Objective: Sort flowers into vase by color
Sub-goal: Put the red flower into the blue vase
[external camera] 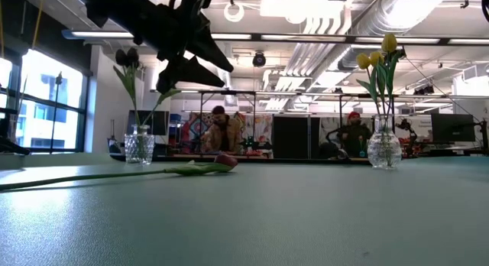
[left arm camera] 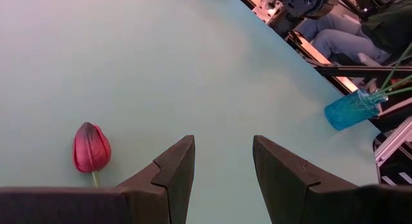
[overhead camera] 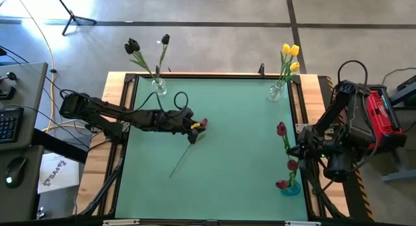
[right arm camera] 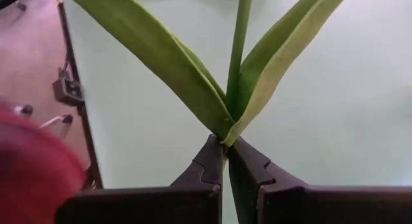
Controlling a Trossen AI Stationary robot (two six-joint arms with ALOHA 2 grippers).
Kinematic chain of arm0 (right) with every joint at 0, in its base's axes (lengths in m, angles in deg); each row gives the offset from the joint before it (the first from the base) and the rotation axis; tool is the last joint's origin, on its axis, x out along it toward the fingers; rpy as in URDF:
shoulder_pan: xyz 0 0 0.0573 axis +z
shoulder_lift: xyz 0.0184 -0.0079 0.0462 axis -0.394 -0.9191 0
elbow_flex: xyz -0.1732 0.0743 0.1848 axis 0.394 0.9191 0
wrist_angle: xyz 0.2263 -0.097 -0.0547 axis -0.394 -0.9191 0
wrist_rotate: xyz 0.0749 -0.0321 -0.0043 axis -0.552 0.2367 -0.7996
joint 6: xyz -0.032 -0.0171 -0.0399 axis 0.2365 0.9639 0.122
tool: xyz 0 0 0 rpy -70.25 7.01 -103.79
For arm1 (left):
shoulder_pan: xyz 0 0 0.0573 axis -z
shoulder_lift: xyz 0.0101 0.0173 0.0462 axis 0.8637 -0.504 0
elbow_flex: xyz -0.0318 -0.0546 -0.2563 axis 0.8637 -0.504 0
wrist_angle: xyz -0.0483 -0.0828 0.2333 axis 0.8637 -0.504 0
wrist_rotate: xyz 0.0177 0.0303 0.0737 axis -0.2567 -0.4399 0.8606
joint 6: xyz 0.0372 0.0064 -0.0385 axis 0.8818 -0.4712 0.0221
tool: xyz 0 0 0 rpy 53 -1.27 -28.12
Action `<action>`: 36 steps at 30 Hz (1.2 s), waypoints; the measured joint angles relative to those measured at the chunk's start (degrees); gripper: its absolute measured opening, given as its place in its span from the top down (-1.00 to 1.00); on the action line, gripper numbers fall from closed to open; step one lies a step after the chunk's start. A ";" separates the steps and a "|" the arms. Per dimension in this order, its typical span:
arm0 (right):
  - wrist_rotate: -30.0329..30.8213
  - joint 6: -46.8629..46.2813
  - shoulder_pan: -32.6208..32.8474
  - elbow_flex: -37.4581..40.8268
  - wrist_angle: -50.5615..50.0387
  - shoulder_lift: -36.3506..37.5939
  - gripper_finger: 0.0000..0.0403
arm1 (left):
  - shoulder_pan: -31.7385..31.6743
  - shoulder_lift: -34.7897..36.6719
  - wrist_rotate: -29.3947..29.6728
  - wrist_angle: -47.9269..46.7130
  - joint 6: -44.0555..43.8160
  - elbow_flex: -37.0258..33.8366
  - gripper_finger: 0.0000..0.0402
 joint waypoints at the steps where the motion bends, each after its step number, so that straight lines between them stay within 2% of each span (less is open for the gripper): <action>1: -0.41 0.33 0.22 0.00 0.65 0.00 1.00 | 0.18 0.00 0.00 0.00 -0.23 0.00 0.27; 13: -3.19 -2.02 6.96 -0.04 4.83 0.00 1.00 | 0.62 0.00 0.02 -0.02 -0.27 0.00 0.27; 20: -9.43 -6.69 10.28 -0.04 8.36 -0.02 0.97 | 0.60 -0.12 0.73 -4.18 -0.29 0.04 0.27; 23: -12.77 -9.94 11.41 -0.04 10.38 0.00 0.84 | 0.72 -1.04 1.29 -8.59 -0.42 0.04 0.27; 28: -16.36 -14.72 12.74 -0.04 13.38 0.27 0.46 | 1.00 -5.06 0.79 -9.17 -2.06 0.04 0.27; 32: -14.90 -16.68 13.16 -0.04 15.90 1.32 0.18 | 0.97 -9.62 0.55 -9.16 -5.32 0.04 0.27; 36: -10.44 -16.24 13.16 -0.04 18.80 2.84 0.05 | 0.02 -14.44 1.29 -9.58 -7.21 0.20 0.27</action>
